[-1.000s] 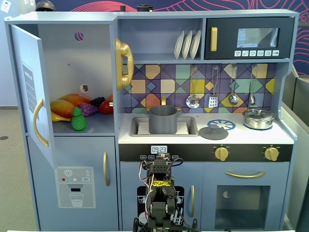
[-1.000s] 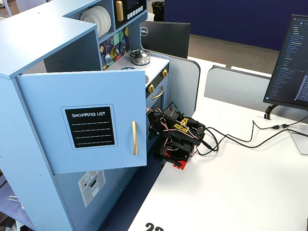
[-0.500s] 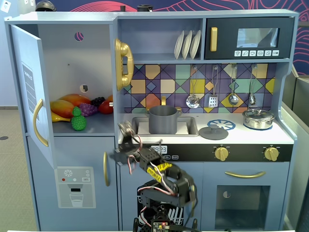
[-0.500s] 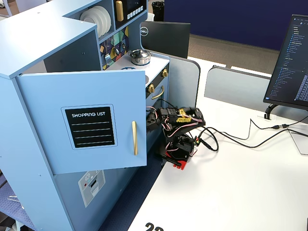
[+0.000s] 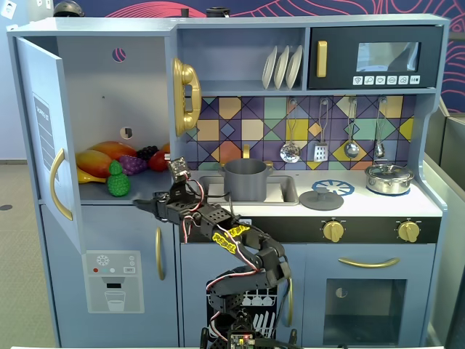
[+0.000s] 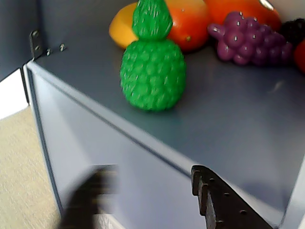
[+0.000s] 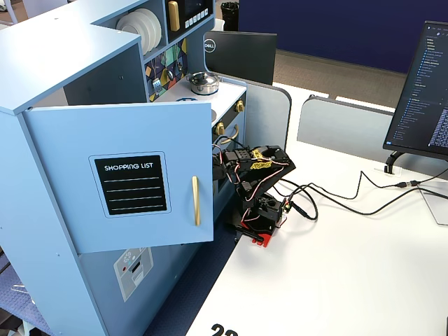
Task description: Pick up the green pineapple from the left cabinet and place it in the gray recipient
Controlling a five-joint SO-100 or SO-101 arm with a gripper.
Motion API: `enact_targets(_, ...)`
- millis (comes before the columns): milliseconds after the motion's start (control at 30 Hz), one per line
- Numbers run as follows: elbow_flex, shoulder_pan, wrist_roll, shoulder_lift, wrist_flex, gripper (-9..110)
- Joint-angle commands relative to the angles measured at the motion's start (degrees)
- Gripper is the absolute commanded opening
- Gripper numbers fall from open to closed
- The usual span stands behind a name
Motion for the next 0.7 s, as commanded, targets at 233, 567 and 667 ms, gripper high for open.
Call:
enact_targets(233, -13.8, 1.9, 6.2, -12.8, -7.6, 44)
enact_targets(567, -18.5, 2.7, 1.3, -21.4, -10.8, 55)
enact_targets(667, -19.1, 2.2, 1.9, -23.2, -12.3, 57)
